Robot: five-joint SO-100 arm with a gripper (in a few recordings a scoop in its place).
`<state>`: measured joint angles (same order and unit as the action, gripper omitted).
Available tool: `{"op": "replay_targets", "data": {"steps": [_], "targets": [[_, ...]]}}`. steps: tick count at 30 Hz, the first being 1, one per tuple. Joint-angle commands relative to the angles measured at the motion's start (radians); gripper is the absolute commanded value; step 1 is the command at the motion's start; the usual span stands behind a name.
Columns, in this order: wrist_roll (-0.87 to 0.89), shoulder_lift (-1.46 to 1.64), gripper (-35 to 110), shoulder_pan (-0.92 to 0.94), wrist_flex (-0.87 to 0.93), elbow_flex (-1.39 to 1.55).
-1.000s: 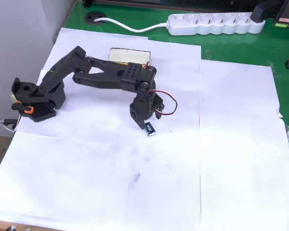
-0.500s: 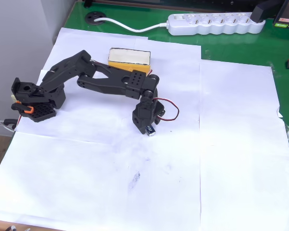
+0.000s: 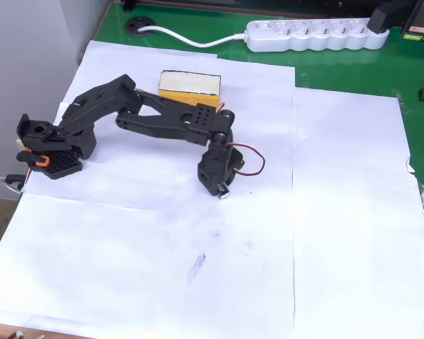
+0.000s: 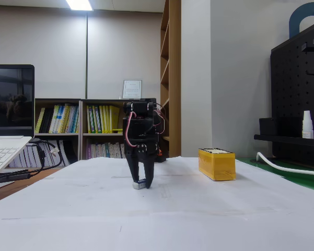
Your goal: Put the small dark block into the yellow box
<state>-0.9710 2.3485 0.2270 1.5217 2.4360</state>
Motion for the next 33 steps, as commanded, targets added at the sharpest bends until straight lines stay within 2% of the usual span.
{"op": "replay_targets", "data": {"steps": [1, 10, 16, 19, 24, 30, 33], "targets": [[-0.005, 0.0, 0, 0.0, 0.034, 0.084], [0.046, -0.126, 0, -0.031, 0.058, 0.155], [0.052, -0.262, 0, -0.037, 0.224, 0.423], [0.051, -0.365, 0, -0.055, 0.25, 0.446], [0.049, -0.572, 0, -0.153, 0.238, 0.253], [0.091, -0.793, 0, -0.324, -0.003, -0.103], [0.097, -0.881, 0, -0.405, -0.057, -0.227]]}}
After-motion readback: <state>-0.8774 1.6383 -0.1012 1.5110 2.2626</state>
